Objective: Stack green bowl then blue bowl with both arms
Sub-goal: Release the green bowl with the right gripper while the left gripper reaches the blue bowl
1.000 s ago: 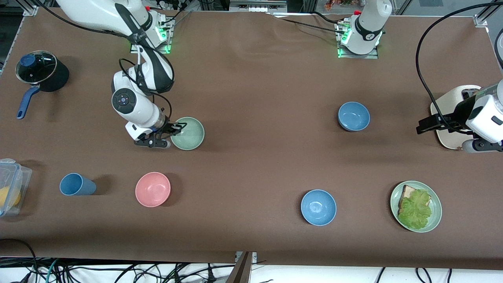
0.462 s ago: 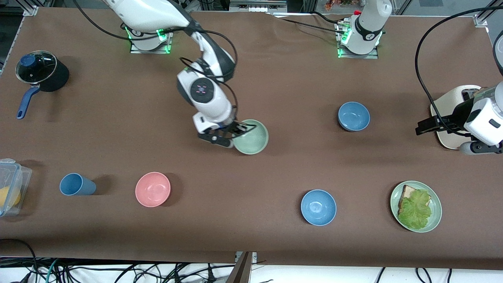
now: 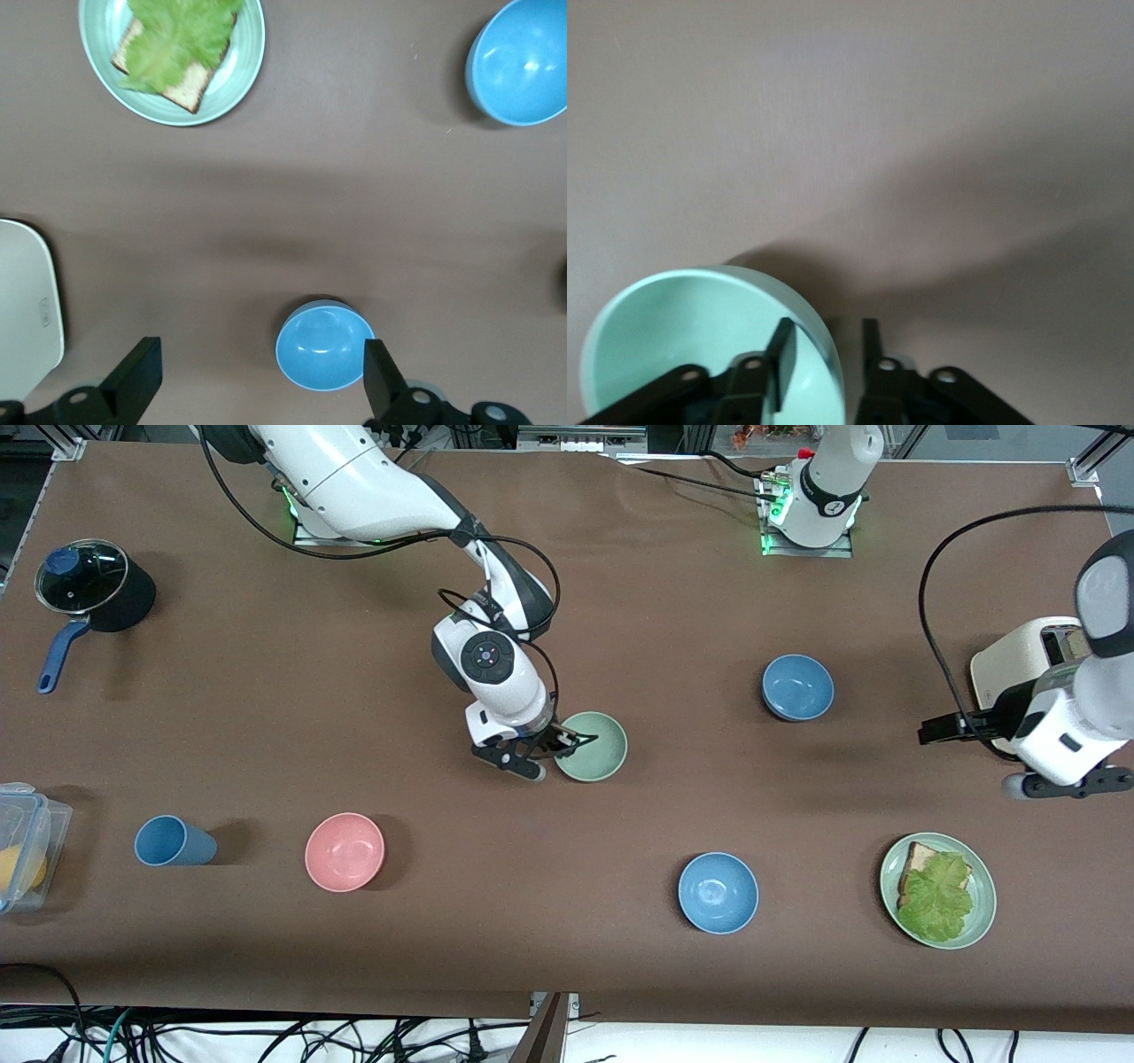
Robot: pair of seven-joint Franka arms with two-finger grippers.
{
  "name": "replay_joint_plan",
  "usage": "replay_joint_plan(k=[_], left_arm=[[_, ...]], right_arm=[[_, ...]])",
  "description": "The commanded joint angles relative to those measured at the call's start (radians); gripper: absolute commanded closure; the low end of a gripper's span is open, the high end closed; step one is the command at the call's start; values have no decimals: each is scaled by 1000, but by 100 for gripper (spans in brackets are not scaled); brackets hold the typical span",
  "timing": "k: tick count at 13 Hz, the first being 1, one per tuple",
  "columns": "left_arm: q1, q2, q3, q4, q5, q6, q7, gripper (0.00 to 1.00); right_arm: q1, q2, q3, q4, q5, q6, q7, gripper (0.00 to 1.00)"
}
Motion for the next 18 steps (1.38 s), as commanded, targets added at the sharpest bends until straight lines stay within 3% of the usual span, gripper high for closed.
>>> replay_joint_plan(k=[1, 4, 6, 9, 14, 18], left_arm=[[20, -32, -6, -185, 13, 176, 26, 0], [20, -39, -9, -429, 13, 471, 52, 0], [21, -59, -12, -548, -7, 575, 106, 1], [11, -87, -12, -673, -96, 655, 158, 1], [-28, -160, -43, -887, -104, 813, 164, 4], [-42, -185, -44, -1008, -104, 910, 181, 7]], right_arm=[[1, -143, -76, 22, -17, -212, -31, 0], [-65, -311, -182, 17, 8, -470, -409, 0], [-174, -393, -192, 11, 89, -530, -597, 0], [-287, -515, -208, -19, 101, -629, -827, 0], [-289, -697, -291, -102, 98, -758, -857, 0], [-312, -716, -298, -101, 83, -783, -933, 0]])
